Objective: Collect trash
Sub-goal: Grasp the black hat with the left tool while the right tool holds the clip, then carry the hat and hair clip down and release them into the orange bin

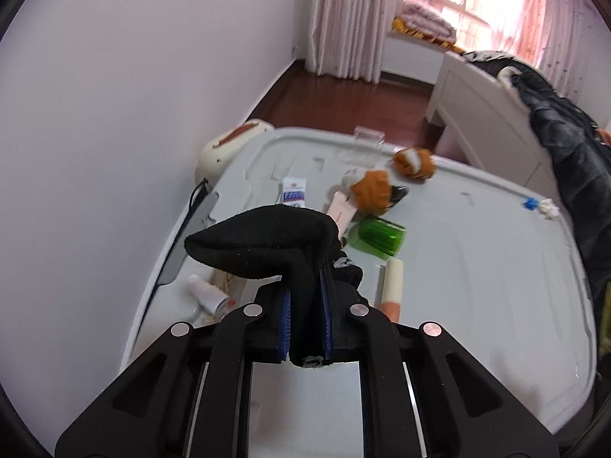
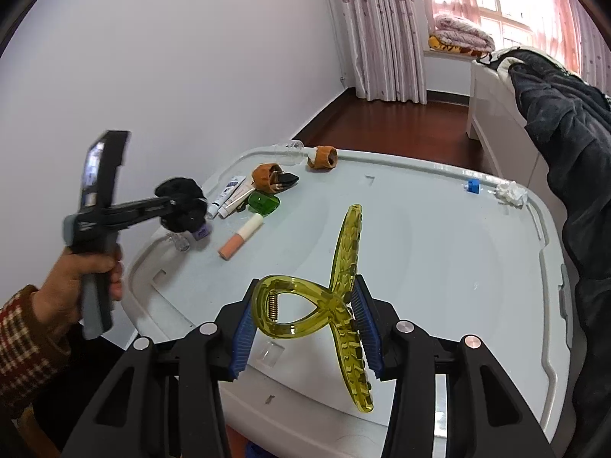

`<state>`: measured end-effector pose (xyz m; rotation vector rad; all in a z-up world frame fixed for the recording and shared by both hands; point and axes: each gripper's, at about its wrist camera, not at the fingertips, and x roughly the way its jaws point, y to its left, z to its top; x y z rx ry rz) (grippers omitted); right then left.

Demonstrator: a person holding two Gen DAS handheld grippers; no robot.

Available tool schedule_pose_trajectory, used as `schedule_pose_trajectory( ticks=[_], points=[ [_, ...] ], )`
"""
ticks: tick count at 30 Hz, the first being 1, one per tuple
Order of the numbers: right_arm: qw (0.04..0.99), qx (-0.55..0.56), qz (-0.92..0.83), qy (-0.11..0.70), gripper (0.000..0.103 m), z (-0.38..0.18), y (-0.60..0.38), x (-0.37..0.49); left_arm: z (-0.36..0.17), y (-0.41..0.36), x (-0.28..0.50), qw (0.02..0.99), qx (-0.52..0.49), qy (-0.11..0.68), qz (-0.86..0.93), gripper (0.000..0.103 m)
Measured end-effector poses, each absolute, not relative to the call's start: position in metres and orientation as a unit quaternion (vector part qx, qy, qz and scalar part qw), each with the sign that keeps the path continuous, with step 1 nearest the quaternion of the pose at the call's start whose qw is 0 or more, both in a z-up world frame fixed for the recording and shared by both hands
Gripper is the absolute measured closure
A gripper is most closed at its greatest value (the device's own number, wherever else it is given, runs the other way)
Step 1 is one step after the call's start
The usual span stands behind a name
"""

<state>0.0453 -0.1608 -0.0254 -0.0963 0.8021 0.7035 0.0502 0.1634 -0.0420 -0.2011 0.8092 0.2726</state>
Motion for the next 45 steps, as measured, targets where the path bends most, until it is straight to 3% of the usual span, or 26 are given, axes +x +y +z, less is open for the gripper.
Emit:
schedule_pose_trajectory(
  ticks=[9,18,25,26,27,28,29,30,37,43,45],
  points=[
    [0.855,-0.055,0.342,0.386,0.056,-0.022,-0.165,-0.002,-0.014,0.092,-0.036,0.912,-0.046,0.406,0.016,0.092],
    [0.806,-0.009,0.286,0.518,0.056,-0.101,-0.223,-0.09,-0.083,-0.001,-0.124,0.84,-0.021,0.518,-0.159,0.092],
    [0.794,-0.011,0.253,0.552,0.055,-0.132,-0.231,-0.12,-0.125,-0.023,-0.147,0.8,-0.027,0.569,-0.187,0.091],
    [0.791,-0.01,0.253,0.556,0.051,-0.133,-0.23,-0.119,-0.126,-0.025,-0.147,0.798,-0.027,0.573,-0.188,0.088],
    [0.792,-0.011,0.25,0.558,0.04,-0.133,-0.23,-0.119,-0.128,-0.026,-0.148,0.795,-0.026,0.576,-0.187,0.075],
    [0.793,-0.01,0.247,0.557,0.036,-0.132,-0.23,-0.117,-0.129,-0.027,-0.149,0.789,-0.023,0.585,-0.187,0.065],
    [0.793,-0.007,0.245,0.557,0.031,-0.131,-0.23,-0.115,-0.128,-0.027,-0.149,0.788,-0.02,0.589,-0.18,0.047],
    [0.794,-0.004,0.244,0.557,0.027,-0.131,-0.23,-0.115,-0.127,-0.025,-0.149,0.792,-0.012,0.588,-0.164,0.038],
    [0.799,0.026,0.245,0.548,0.02,-0.127,-0.24,-0.108,-0.096,0.013,-0.135,0.83,-0.067,0.543,-0.109,0.034],
    [0.808,0.007,0.255,0.531,0.019,-0.111,-0.226,-0.088,-0.056,0.052,-0.101,0.878,-0.047,0.475,-0.027,0.033],
    [0.817,0.004,0.261,0.514,0.012,-0.092,-0.213,-0.07,-0.041,0.066,-0.082,0.894,-0.054,0.445,-0.007,0.029]
  ],
)
